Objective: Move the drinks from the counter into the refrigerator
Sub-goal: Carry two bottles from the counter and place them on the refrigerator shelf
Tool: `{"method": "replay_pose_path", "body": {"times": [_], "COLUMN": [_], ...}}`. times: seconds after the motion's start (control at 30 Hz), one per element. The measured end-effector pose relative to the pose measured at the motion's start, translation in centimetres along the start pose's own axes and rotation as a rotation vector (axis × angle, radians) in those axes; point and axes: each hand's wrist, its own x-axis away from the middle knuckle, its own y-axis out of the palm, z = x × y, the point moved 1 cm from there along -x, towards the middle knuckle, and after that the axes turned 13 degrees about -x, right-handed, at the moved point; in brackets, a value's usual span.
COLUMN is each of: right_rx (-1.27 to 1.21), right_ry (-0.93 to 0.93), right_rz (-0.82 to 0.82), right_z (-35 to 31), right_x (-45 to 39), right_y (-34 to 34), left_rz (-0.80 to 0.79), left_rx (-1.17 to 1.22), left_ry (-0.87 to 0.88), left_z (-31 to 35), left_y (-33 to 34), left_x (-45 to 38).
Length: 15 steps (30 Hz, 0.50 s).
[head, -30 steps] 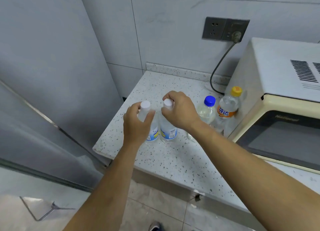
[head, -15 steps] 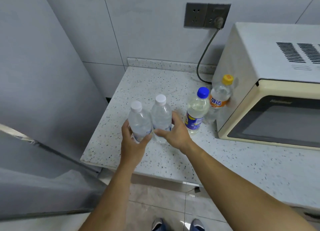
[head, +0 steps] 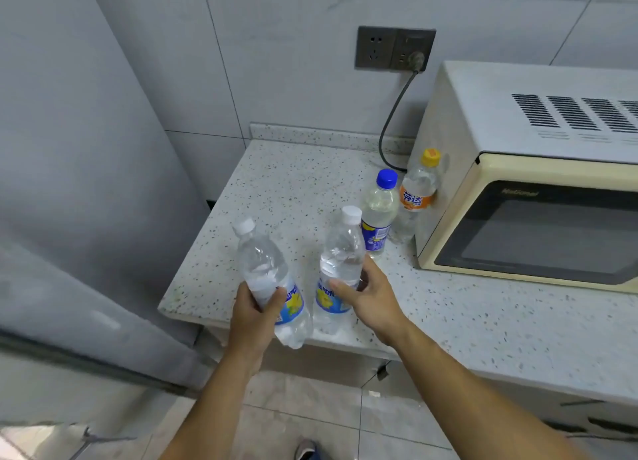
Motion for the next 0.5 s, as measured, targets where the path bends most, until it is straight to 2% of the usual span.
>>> {"method": "replay_pose_path", "body": {"times": [0.1, 0.23, 0.33, 0.5], "right_rx": [-0.07, -0.313, -0.475, -0.495], "right_ry": [0.092, 0.297, 0.497, 0.636], "right_rz": [-0.045, -0.079, -0.083, -0.184], "right_z": [0.5, 1.1, 2.3, 5.6], "right_x": [2.2, 5.5, 7.9, 11.9], "right_y": [-1.6, -3.1, -4.0, -3.9], "left_rz": [-0.069, -0.124, -0.122, -0.07], "left_rx": [0.169, 0.437, 0.464, 0.536], "left_ry": [-0.07, -0.23, -0.358, -0.466], "left_z": [-0.5, -0.5, -1.0, -3.0], "left_y": [0.1, 0.6, 1.1, 1.7], "left_x": [3.7, 8.8, 13.0, 19.7]}}
